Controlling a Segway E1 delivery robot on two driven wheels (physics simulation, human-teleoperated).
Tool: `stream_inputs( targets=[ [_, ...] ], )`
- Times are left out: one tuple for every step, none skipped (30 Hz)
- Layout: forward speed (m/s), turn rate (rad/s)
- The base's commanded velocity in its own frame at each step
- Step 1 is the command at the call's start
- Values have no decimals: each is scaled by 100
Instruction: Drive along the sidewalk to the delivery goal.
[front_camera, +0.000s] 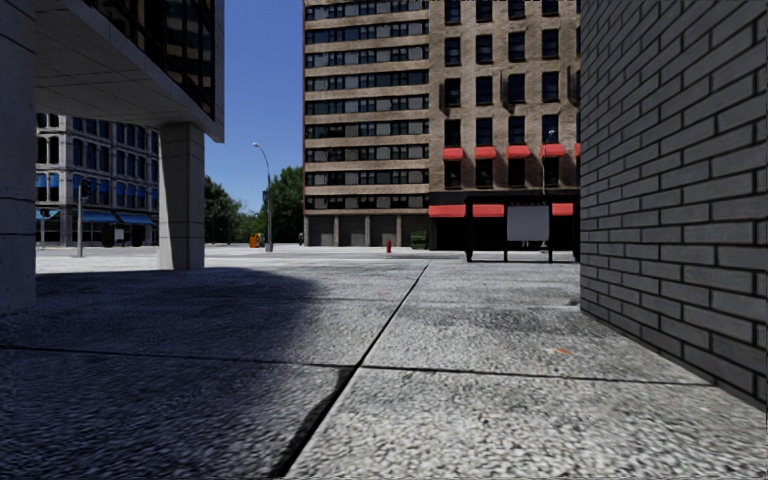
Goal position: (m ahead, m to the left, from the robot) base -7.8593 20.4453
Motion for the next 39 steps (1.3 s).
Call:
stream_inputs(
  targets=[
    [93,74],
    [93,74],
    [93,74],
    [93,74],
    [93,75],
    [93,75],
    [94,75],
    [94,75],
    [94,75],
    [94,76],
    [94,76],
    [94,76],
    [94,76],
    [94,76],
    [94,77],
    [94,77],
    [94,77],
    [94,78],
    [94,78],
    [94,80],
    [94,80],
    [94,82],
    [94,85],
    [94,86],
    [94,87],
    [94,87],
    [94,87],
    [94,87],
    [94,89],
    [94,89],
    [94,91],
    [94,92],
    [94,92],
    [94,92],
    [94,92],
    [94,92],
    [94,92],
    [94,92],
    [94,92]
  ],
)
